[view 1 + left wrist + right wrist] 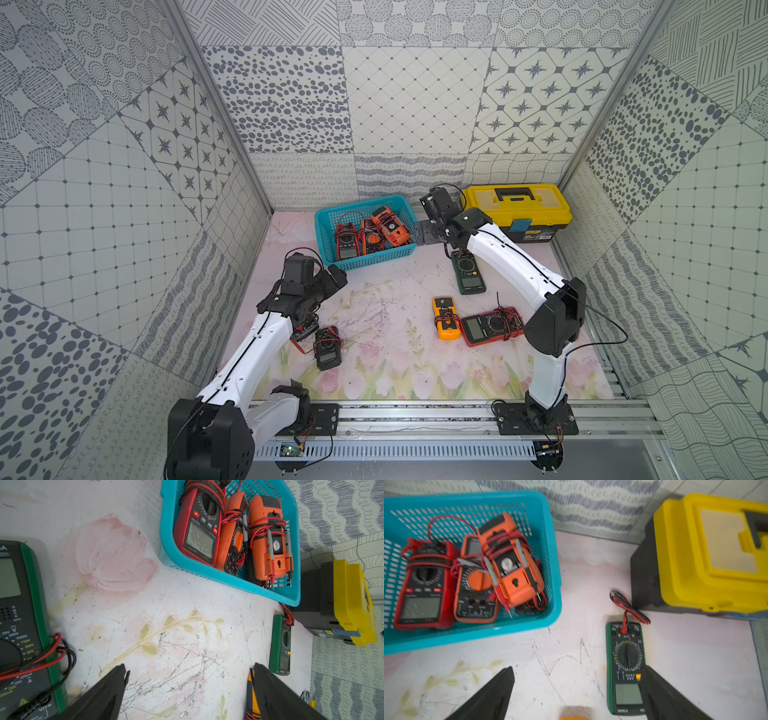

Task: Put the multimeter into the basket
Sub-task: Place the multimeter in the basket, then pick up the multimeter from the center of the board.

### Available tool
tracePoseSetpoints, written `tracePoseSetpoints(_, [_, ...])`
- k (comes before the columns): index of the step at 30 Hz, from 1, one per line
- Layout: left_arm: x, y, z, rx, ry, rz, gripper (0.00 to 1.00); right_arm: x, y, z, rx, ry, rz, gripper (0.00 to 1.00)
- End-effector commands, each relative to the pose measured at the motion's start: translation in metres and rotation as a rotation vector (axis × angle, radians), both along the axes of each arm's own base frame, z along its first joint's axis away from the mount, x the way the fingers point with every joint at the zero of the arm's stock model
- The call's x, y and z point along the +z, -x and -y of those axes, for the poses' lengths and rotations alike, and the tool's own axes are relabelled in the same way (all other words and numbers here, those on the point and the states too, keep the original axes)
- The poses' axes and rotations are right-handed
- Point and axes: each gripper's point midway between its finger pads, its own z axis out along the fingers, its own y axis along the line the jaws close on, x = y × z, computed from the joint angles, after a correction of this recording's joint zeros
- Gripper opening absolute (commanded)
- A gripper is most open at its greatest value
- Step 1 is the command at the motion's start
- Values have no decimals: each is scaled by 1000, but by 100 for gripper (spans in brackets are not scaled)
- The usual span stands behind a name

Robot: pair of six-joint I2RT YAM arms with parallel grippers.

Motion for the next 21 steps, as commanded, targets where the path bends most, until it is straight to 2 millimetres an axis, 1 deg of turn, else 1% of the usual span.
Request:
tracePoseSetpoints(1, [2,2,0,-7,4,15,99,-9,18,33,-86,-117,-19,98])
tracePoseSetpoints(4, [1,3,0,-6,4,15,99,-39,37,68,-138,-107,-101,98])
tracePoseSetpoints(7, [1,4,1,-4,10,14,99,-69,49,92,-181,-84,-177,98])
tracePoseSetpoints(10, [-2,4,2,0,22,7,99,-95,53,110,-210,-48,-240,98])
tracePoseSetpoints(13, [-2,3,4,-3,37,5,99,-116,50,116,-206,-45,-300,98])
tracePoseSetpoints(16, [-3,2,6,-7,51,1,99,-132,42,118,-190,-42,-340,98])
tracePoseSetpoints(21, [-7,1,7,-8,60,-9,99,-144,24,112,-148,-70,-364,98])
